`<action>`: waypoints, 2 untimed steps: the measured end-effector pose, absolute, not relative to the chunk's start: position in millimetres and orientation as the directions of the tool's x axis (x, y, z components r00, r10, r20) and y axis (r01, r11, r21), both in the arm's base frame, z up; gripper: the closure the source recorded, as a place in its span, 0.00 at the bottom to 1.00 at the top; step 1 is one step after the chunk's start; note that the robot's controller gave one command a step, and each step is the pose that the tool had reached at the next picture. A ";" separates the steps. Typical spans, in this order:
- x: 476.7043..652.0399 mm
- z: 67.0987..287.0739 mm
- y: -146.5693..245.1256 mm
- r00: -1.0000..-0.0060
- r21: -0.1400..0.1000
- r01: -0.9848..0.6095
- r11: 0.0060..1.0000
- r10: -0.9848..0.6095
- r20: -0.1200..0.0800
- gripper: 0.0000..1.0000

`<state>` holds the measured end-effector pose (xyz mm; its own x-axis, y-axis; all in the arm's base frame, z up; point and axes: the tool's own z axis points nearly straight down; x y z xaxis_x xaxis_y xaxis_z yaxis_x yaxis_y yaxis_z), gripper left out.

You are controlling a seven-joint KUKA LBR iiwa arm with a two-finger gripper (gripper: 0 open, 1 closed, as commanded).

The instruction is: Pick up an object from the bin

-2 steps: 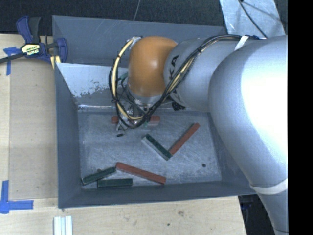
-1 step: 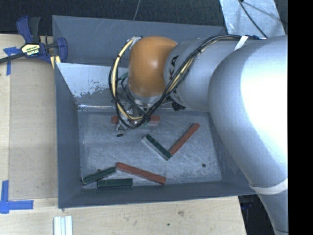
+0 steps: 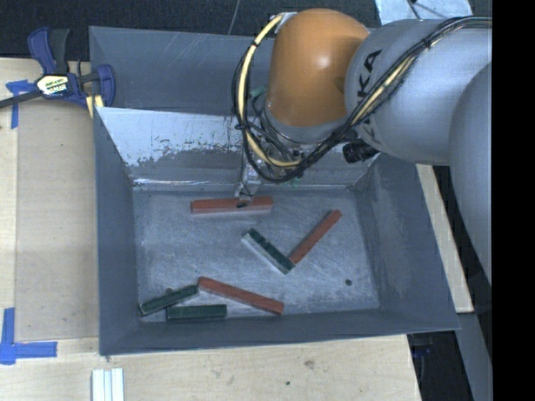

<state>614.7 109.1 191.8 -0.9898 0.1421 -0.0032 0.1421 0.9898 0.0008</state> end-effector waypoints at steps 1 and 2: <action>614.6 191.8 109.2 -0.990 0.001 0.143 0.990 0.143 -0.003 0.00; 614.7 191.8 109.1 -0.990 0.001 0.143 0.990 0.143 -0.003 0.00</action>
Offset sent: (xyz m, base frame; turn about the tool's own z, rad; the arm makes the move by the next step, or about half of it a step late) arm 0.0000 0.0000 0.0000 0.0000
